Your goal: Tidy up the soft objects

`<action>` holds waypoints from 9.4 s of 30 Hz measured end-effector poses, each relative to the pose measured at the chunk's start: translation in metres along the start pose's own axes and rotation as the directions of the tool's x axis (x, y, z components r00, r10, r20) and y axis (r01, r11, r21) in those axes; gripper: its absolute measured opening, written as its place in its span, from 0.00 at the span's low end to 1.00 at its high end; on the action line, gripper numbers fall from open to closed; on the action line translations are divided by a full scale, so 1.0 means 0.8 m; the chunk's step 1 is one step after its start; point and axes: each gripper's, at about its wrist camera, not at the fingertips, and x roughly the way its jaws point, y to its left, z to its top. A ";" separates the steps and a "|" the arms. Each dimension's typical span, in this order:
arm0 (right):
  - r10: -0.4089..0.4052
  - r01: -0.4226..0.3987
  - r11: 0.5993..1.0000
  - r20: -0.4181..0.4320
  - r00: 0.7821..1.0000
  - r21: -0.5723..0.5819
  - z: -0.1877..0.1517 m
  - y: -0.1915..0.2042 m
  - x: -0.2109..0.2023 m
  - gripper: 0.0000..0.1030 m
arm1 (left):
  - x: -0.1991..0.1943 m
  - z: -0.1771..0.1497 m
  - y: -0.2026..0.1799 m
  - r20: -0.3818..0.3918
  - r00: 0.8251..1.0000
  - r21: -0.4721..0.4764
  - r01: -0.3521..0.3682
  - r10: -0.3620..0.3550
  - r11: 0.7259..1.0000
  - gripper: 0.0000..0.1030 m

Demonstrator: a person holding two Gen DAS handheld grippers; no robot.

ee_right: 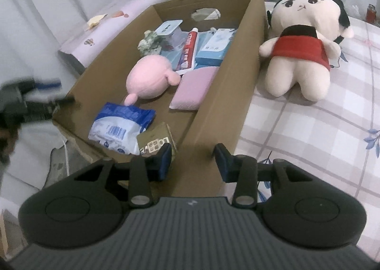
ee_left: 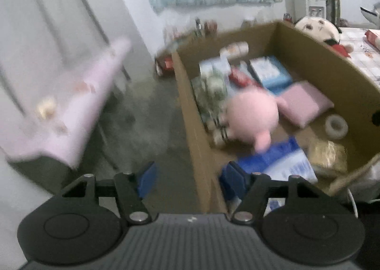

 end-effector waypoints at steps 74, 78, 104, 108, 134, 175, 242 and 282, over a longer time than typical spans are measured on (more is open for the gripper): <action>0.202 -0.202 0.979 0.067 0.977 0.004 -0.007 -0.018 -0.045 0.47 | 0.068 0.118 -0.119 -0.256 0.778 0.164 0.620 -0.574 0.767 0.69; 0.176 -0.177 0.984 0.105 0.979 0.001 -0.006 -0.014 -0.060 0.48 | 0.037 0.114 -0.108 -0.152 0.884 0.199 0.465 -0.442 0.862 0.69; -0.064 0.042 0.997 0.462 0.885 0.057 -0.057 0.032 -0.180 0.59 | -0.123 0.031 -0.127 0.251 0.968 -0.298 0.094 -0.017 0.950 1.00; -0.074 0.056 0.997 0.489 0.869 0.052 -0.064 0.042 -0.195 0.60 | -0.135 0.029 -0.130 0.261 0.965 -0.305 0.077 0.006 0.949 1.00; -0.131 0.065 0.989 0.590 0.797 0.131 -0.071 0.053 -0.211 0.65 | -0.152 -0.011 -0.118 0.286 0.954 -0.460 0.056 0.088 0.886 1.00; -0.096 0.102 0.995 0.579 0.810 0.022 -0.085 0.080 -0.187 0.70 | -0.129 -0.022 -0.118 0.150 0.974 -0.424 -0.091 0.169 0.901 1.00; -0.110 0.110 0.993 0.588 0.802 0.037 -0.085 0.093 -0.176 0.79 | -0.123 -0.022 -0.148 0.120 0.982 -0.391 -0.089 0.147 0.916 1.00; -0.094 0.094 0.995 0.585 0.806 0.030 -0.086 0.090 -0.167 0.80 | -0.116 -0.022 -0.148 0.112 0.985 -0.378 -0.081 0.132 0.922 1.00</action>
